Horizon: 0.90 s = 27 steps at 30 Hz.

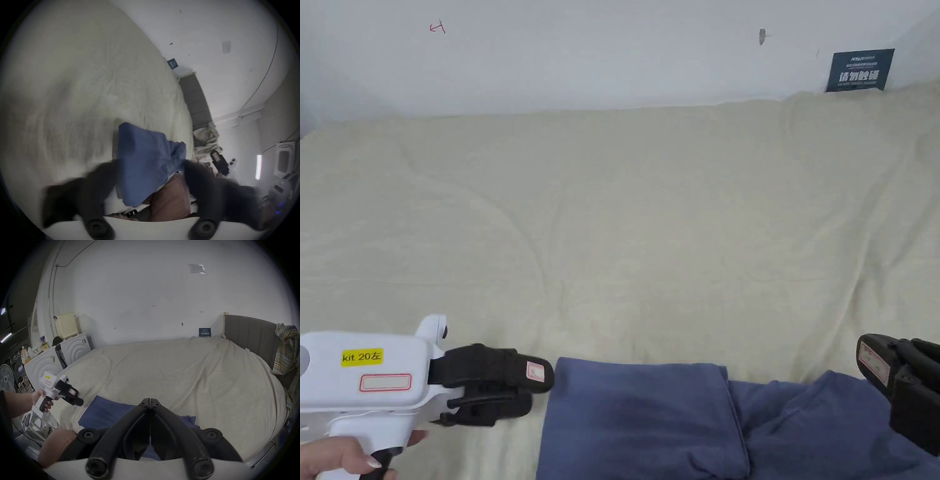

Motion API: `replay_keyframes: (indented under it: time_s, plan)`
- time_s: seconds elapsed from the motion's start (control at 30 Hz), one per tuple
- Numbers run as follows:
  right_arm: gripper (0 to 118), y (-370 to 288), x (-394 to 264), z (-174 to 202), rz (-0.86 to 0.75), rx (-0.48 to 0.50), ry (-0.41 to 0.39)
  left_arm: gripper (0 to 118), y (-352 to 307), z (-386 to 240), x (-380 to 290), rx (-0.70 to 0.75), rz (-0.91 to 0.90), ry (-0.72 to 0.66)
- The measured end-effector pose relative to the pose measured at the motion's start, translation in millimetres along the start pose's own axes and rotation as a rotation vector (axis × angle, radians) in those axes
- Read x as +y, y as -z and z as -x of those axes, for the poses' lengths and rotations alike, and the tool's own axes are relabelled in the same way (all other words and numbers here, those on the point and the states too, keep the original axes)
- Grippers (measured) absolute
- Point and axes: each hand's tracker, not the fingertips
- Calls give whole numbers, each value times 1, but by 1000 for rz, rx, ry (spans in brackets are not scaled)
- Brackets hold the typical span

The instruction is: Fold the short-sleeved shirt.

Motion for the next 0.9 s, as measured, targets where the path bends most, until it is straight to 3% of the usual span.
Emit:
replay_keyframes:
  time_s: [0.23, 0.3, 0.4, 0.57, 0.6, 0.63, 0.67, 0.7, 0.77, 0.83, 0.9]
  plan:
    - [0, 0, -1, 11, 30, -2, -37, 118, 46, 33, -3, -58, 116, -128]
    - [0, 2, -2, 11, 39, -5, -37, 118, 64, 20, 2, -185, 113, -101]
    - [0, 6, -2, 10, 53, -7, -29, 118, 94, 20, 1, -187, 173, -125]
    - [0, 8, -1, 7, 58, -2, 6, 116, 104, 25, 4, -136, 150, -15]
    - [0, 7, -1, 6, 57, 1, 13, 101, 100, 26, 5, -132, 143, -27]
    - [0, 7, -1, 6, 58, 2, 14, 75, 97, 17, -5, -94, 120, -41]
    - [0, 7, -1, 5, 60, 2, 13, 32, 92, 16, -5, -37, 104, -43]
    - [0, 8, -1, 5, 65, 0, 9, 8, 88, 15, -6, 56, 81, -13]
    - [0, 8, -2, 4, 69, 2, 7, 8, 85, 8, -7, 260, 78, 78]
    - [0, 7, -2, 4, 72, 5, 14, 8, 85, 2, -7, 195, 111, 55]
    - [0, 7, -2, 5, 68, 10, 25, 8, 81, -17, -4, 327, 108, 136]
